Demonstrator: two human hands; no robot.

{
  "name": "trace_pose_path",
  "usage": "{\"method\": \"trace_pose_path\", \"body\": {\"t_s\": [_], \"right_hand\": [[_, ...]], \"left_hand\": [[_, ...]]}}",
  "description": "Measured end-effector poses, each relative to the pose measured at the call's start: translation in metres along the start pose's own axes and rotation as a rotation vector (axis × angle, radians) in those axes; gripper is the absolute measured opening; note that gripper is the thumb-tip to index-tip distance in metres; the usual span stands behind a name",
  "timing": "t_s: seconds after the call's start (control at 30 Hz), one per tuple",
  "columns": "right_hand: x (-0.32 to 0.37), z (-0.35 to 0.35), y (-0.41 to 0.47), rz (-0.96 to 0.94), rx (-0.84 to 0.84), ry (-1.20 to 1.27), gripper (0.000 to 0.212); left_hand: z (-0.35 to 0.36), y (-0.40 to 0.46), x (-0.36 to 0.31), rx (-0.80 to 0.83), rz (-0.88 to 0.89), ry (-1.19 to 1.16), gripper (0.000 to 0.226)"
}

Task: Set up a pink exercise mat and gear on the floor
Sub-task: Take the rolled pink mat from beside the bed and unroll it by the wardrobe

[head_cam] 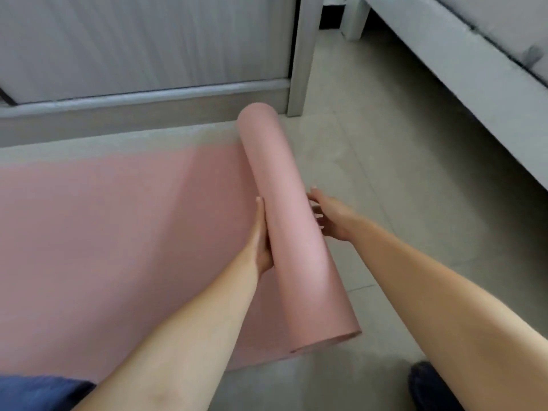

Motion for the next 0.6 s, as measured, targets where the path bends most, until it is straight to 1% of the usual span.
{"method": "trace_pose_path", "body": {"t_s": [0.1, 0.17, 0.27, 0.37, 0.4, 0.43, 0.47, 0.53, 0.6], "right_hand": [[0.051, -0.029, -0.002, -0.039, 0.037, -0.082, 0.043], [0.066, -0.046, 0.004, -0.052, 0.028, -0.121, 0.042], [0.056, -0.072, 0.019, -0.012, 0.003, -0.163, 0.034], [0.036, -0.102, 0.035, 0.066, -0.038, -0.228, 0.033], [0.032, -0.111, 0.041, 0.093, -0.037, -0.257, 0.035], [0.032, -0.119, 0.049, 0.115, -0.02, -0.29, 0.038], [0.032, -0.123, 0.055, 0.126, -0.005, -0.304, 0.043], [0.04, -0.126, 0.066, 0.121, 0.049, -0.349, 0.054], [0.05, -0.126, 0.076, 0.091, 0.099, -0.457, 0.067]], "left_hand": [[0.034, 0.002, -0.033, -0.015, 0.088, -0.011, 0.073], [0.045, 0.011, -0.042, -0.089, 0.111, -0.002, 0.056], [0.048, 0.027, -0.037, -0.238, 0.126, -0.125, 0.036], [0.064, 0.038, -0.023, -0.237, 0.13, -0.195, 0.025], [0.075, 0.04, -0.016, -0.194, 0.109, -0.189, 0.02], [0.085, 0.045, -0.005, -0.146, 0.079, -0.166, 0.019], [0.097, 0.045, 0.006, -0.082, 0.047, -0.122, 0.023], [0.112, 0.052, 0.027, 0.01, 0.028, -0.081, 0.04], [0.128, 0.059, 0.042, 0.085, 0.044, -0.096, 0.051]]}}
Point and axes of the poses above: each hand's wrist, its own y-axis towards the middle knuckle, its own z-axis out of the palm, x = y × z, the point moved 10 cm from there along y, towards the middle knuckle, and after that the axes turned 3 degrees about x, right-handed, at the moved point
